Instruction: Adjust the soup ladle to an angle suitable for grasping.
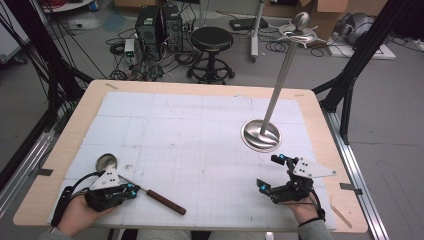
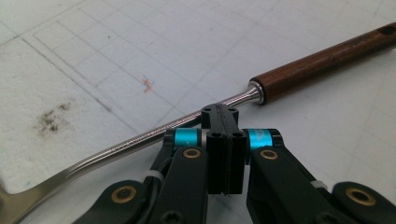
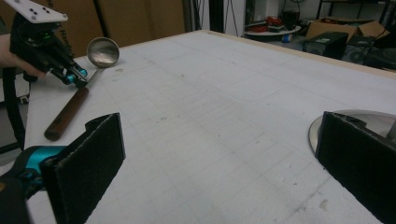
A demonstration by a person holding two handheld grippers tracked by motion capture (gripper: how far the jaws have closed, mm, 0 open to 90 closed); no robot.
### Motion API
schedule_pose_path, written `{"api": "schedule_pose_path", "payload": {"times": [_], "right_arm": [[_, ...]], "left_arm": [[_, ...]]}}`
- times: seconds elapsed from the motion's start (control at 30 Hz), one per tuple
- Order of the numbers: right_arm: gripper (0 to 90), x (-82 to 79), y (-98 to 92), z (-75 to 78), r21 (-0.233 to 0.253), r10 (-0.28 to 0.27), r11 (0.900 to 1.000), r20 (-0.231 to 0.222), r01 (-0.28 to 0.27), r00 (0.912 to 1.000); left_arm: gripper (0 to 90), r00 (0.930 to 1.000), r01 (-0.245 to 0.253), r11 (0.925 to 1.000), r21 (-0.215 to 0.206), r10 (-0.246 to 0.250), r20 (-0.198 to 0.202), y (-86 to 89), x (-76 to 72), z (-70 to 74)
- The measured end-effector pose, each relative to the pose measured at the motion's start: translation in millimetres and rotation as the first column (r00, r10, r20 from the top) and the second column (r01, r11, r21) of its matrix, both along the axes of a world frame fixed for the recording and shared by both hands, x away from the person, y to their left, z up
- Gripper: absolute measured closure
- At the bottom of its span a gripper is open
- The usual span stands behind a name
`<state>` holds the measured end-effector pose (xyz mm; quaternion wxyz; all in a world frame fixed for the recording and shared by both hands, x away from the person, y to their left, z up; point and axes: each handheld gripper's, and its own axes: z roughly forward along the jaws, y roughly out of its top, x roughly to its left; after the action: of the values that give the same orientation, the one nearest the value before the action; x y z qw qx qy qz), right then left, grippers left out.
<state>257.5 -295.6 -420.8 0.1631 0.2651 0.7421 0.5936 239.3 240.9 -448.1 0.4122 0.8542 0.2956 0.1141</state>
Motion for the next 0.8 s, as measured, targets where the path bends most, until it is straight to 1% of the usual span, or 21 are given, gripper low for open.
{"api": "schedule_pose_path", "payload": {"times": [0.07,0.1,0.3,0.33,0.43,0.6,0.8], "right_arm": [[0.5,0.0,0.4,-0.3,0.000,0.001,1.000,-0.003,-0.001,1.0000],[0.5,0.0,0.4,-0.3,-0.001,0.000,1.000,-0.004,0.000,1.0000],[0.5,0.1,0.2,-0.2,0.001,0.000,1.000,-0.001,0.000,1.0000],[0.5,0.4,0.2,-0.3,-0.002,0.001,1.000,0.003,-0.001,1.0000],[0.5,0.0,0.6,-0.4,-0.003,0.004,1.000,-0.006,-0.004,1.0000],[0.5,-0.1,0.5,-0.3,-0.002,0.003,1.000,-0.007,-0.003,1.0000],[0.5,0.0,0.6,-0.4,-0.003,0.003,1.000,-0.008,-0.003,1.0000]], "left_arm": [[89.6,0.9999,-0.014,0.9999,-0.010,0.014,0.006,-2.8,3.9,-0.9],[89.7,0.9998,-0.018,0.9998,-0.008,0.018,0.010,-4.3,5.4,-1.0],[89.6,0.9972,-0.060,0.9979,0.025,0.059,0.047,-15.9,13.7,-0.6],[89.6,0.9971,-0.059,0.9978,0.029,0.057,0.051,-16.6,15.1,-0.6],[89.6,0.9968,-0.061,0.9979,0.024,0.060,0.053,-17.4,18.3,-1.2],[89.6,0.9969,-0.057,0.9981,0.022,0.055,0.055,-17.8,20.6,-1.5],[89.6,0.9964,-0.066,0.9976,0.024,0.064,0.055,-20.0,26.1,-1.3]]}}
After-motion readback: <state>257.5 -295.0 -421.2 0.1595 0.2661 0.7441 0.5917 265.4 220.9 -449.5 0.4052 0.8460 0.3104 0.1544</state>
